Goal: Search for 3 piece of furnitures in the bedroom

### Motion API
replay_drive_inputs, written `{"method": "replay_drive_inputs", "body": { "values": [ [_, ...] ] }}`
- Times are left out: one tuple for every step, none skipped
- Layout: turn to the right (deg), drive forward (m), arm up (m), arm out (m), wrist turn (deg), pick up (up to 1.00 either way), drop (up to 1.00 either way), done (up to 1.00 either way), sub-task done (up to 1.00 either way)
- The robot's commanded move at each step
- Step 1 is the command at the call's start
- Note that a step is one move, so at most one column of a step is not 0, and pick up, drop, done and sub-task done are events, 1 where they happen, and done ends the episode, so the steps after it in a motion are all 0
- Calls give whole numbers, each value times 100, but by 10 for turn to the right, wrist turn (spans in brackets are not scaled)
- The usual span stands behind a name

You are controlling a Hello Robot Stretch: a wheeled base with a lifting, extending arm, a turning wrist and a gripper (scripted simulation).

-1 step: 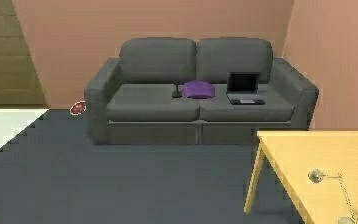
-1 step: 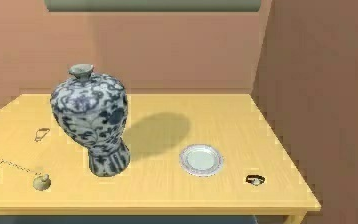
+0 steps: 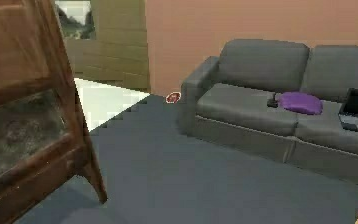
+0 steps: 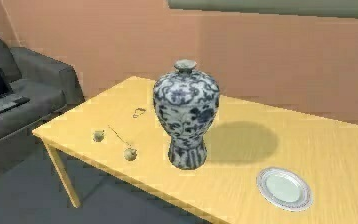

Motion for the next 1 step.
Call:
{"method": "replay_drive_inputs", "body": {
  "values": [
    [0,100,0,0,0,0,0,0,0]
  ]
}}
